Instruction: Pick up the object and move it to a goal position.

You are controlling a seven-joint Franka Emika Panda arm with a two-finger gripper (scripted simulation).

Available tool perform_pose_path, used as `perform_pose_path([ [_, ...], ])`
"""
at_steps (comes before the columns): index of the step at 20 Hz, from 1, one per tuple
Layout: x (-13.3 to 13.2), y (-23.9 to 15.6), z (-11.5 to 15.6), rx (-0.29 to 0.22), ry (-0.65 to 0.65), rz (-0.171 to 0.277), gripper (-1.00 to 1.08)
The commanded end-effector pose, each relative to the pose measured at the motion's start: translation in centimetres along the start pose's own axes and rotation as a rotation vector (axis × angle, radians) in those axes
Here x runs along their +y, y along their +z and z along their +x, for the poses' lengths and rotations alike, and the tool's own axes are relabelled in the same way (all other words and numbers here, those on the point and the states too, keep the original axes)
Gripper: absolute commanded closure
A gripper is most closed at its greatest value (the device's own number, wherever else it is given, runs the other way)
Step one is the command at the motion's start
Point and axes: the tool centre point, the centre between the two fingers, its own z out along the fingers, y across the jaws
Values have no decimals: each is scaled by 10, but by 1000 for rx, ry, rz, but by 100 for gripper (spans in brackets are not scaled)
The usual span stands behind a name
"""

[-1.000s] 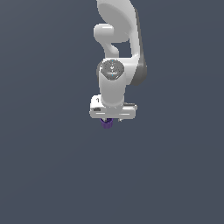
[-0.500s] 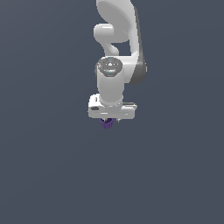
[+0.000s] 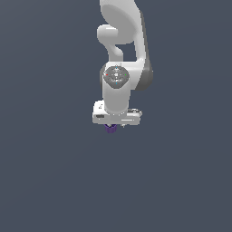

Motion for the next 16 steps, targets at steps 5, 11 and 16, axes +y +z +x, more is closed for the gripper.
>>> perform_pose_path([
  [5, -3, 14, -3, -103, -22, -21, -20],
  [11, -5, 28, -8, -230, -45, -51, -20],
  [16, -7, 39, -14, -338, -63, -79, -20],
])
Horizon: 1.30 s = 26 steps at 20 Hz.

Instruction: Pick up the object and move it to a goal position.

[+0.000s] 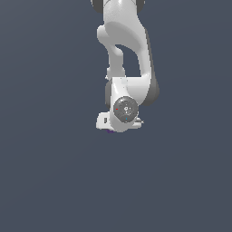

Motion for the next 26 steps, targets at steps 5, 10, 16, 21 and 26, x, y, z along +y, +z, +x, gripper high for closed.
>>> perform_pose_path([
  [5, -2, 14, -5, -141, -18, -38, -20],
  [10, -3, 23, -11, -248, -28, -69, -20],
  [16, -4, 29, -18, -354, -35, -100, -20],
  [21, -4, 33, -22, -411, -36, -118, -20],
  [26, -5, 34, -25, -441, -37, -127, -20],
])
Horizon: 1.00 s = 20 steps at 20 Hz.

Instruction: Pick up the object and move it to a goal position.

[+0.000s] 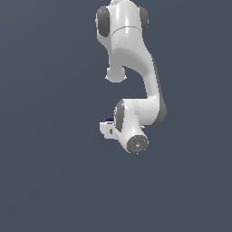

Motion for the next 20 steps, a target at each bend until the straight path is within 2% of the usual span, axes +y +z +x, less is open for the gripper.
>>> perform_pose_path([
  [1, 0, 1, -1, -11, 0, -3, -20],
  [9, 0, 4, -1, -10, 0, -3, -20],
  [20, 0, 29, -2, -13, 0, -4, -20],
])
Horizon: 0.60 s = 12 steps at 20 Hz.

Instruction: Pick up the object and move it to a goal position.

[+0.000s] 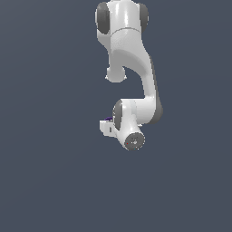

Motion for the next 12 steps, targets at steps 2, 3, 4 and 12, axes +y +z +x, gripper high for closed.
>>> perform_pose_path([
  [2, 0, 4, 0, 0, 0, 0, -20],
  [3, 0, 5, 0, 0, 0, 0, -20],
  [4, 0, 5, 0, 0, 0, 0, 108],
  [12, 0, 5, 0, 0, 0, 0, 108],
])
